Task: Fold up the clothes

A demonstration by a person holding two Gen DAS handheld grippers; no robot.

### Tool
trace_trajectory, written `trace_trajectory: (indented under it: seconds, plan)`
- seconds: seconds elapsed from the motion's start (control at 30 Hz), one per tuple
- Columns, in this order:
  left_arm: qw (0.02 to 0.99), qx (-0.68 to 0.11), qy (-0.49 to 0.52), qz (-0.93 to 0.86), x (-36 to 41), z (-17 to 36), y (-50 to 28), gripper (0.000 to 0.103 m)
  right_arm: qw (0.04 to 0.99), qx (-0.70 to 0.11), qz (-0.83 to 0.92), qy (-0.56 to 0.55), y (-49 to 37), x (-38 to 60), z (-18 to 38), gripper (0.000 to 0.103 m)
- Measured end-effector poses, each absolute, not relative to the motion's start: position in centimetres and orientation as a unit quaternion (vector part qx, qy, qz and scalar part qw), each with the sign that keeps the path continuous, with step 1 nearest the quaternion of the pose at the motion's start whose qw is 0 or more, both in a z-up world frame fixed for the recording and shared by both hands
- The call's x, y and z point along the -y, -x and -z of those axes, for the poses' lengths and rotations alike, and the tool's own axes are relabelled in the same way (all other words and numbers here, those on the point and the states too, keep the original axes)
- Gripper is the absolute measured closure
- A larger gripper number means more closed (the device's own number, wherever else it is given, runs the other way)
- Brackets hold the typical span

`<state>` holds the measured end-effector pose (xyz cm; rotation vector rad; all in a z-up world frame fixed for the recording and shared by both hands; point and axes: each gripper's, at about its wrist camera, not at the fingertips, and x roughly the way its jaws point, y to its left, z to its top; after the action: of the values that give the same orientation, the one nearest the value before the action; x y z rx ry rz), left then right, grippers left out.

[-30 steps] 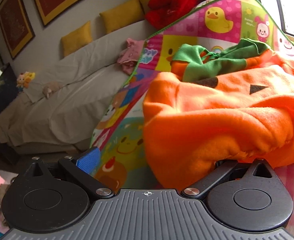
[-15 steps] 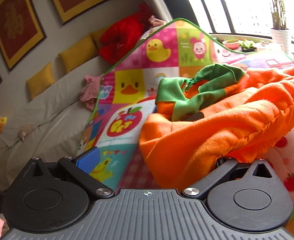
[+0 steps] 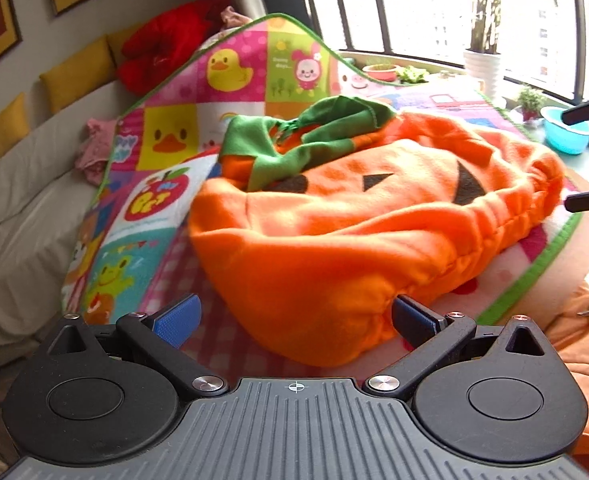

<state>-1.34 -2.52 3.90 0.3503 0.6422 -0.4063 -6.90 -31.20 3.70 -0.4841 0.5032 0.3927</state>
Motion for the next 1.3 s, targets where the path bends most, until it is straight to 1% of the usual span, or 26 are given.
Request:
trace_trajectory:
  seconds: [0.03,0.17,0.27,0.37,0.43,0.47,0.57,0.7,0.77,0.83,0.93,0.97,1.1,1.23,1.3]
  plan:
    - [0.915,-0.306,-0.162,0.210,2.4,-4.3,1.7,0.000,0.928,-0.226,-0.195,0.224,7.0,31.4,-4.8,0.000]
    - [0.926,-0.277,-0.133,0.220,2.5,-6.1,0.5,0.000,0.945,-0.201,-0.160,0.202,4.3,31.4,-7.5,0.000]
    - [0.931,-0.274,-0.119,0.212,3.1,-6.5,-2.0,0.000,0.933,-0.241,-0.121,0.240,0.0,30.5,-5.8,0.000]
    - [0.921,-0.321,-0.119,0.185,3.8,-4.3,-6.2,0.000,0.897,-0.333,-0.108,0.269,-4.8,29.8,-1.6,0.000]
    - [0.910,-0.358,-0.131,0.162,4.1,-2.2,-8.8,0.000,0.876,-0.361,-0.096,0.305,-7.1,29.3,1.4,0.000]
    - [0.906,-0.371,-0.137,0.152,4.1,-1.2,-9.8,0.000,0.876,-0.359,-0.097,0.308,-7.7,29.3,2.0,0.000]
    - [0.897,-0.399,-0.143,0.128,3.6,1.2,-12.7,0.000,0.883,-0.362,-0.099,0.282,-9.9,29.6,1.9,0.000]
    - [0.895,-0.418,-0.090,0.123,2.1,2.2,-16.0,0.000,0.889,-0.366,-0.103,0.257,-13.0,30.1,2.6,0.000]
    - [0.894,-0.425,-0.067,0.120,1.5,2.4,-17.4,0.000,0.892,-0.381,-0.107,0.219,-14.7,30.8,2.5,0.000]
    - [0.893,-0.430,-0.049,0.120,0.9,2.5,-18.1,0.000,0.895,-0.404,-0.112,0.154,-16.2,32.1,2.7,0.000]
    - [0.896,-0.425,-0.048,0.122,0.9,2.5,-17.7,0.000,0.892,-0.434,-0.124,0.026,-17.2,35.3,3.2,0.000]
    - [0.897,-0.422,-0.047,0.122,0.9,2.5,-17.5,0.000,0.892,-0.431,-0.133,0.018,-17.0,35.6,3.2,0.000]
    - [0.897,-0.421,-0.049,0.123,1.0,2.4,-17.4,0.000,0.889,-0.435,-0.133,0.057,-16.2,34.5,3.4,0.000]
    - [0.890,-0.433,-0.046,0.134,0.6,1.7,-17.8,0.000,0.878,-0.453,-0.146,0.053,-17.4,34.6,2.9,0.000]
    - [0.901,-0.412,-0.033,0.135,0.3,0.1,-16.8,0.000,0.889,-0.433,-0.142,0.049,-17.1,35.0,1.6,0.000]
